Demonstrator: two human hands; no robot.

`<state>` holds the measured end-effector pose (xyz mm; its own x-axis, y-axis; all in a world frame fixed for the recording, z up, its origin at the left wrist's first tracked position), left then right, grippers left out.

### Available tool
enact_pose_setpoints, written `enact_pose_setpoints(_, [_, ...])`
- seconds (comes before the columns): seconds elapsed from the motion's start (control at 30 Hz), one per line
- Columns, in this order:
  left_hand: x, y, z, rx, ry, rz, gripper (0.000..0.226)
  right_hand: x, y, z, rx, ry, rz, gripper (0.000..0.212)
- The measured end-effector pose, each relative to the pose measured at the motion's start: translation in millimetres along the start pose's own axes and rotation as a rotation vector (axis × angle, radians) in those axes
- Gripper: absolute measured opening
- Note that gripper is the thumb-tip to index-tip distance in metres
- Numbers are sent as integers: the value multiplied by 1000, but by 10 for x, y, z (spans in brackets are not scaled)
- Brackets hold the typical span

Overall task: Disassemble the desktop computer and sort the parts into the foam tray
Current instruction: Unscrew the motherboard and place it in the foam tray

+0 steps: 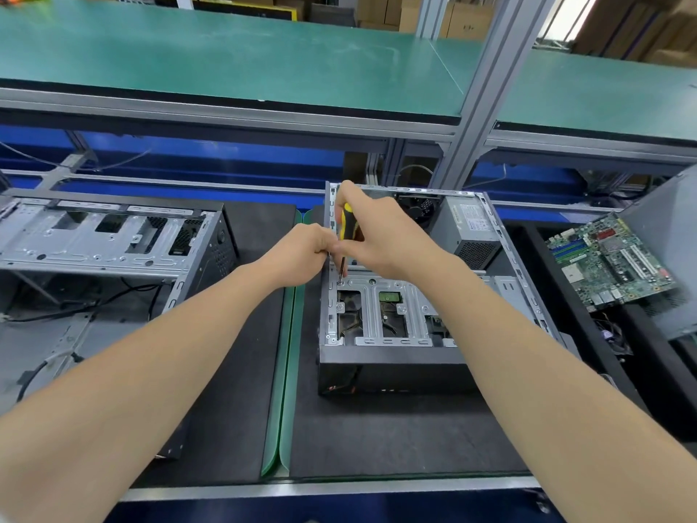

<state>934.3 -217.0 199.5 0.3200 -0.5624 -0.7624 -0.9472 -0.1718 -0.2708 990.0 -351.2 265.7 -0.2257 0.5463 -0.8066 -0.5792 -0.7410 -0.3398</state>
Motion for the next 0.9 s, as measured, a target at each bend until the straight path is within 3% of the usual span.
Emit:
enact_pose_setpoints(0.2, [47,-70,57,-94,110,-55,61,-72,-77,65,53,132,5,28])
enact_pose_setpoints(0.33, [212,-245,10,-103,20,78,51,-76,-210,165,101,464,-61,32])
enact_pose_setpoints(0.53, [429,-321,76,-48,-75,291,17,-26,-341,109,233,305,65,32])
enact_pose_setpoints(0.7, [406,-348,-29,27,51,206,38,-57,-390,9,127,188,167,28])
enact_pose_setpoints(0.83, [465,-363,90,-61,82,209,62,-82,-426,24,-63,164,267,26])
enact_pose_setpoints(0.9, [482,-364,129,-81,72,217,61,-106,-452,15,-152,144,323,23])
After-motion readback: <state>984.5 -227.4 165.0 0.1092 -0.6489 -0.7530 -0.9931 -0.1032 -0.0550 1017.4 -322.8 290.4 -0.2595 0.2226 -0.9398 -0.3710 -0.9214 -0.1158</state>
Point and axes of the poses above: each hand's wrist, its own y-axis away from the middle knuckle, its own x-axis out of the palm, z = x × y, the point moved 4 cm from there along -y, towards the middle knuckle, and after that the axes turned 14 degrees about -z, right-handed, at the moved point
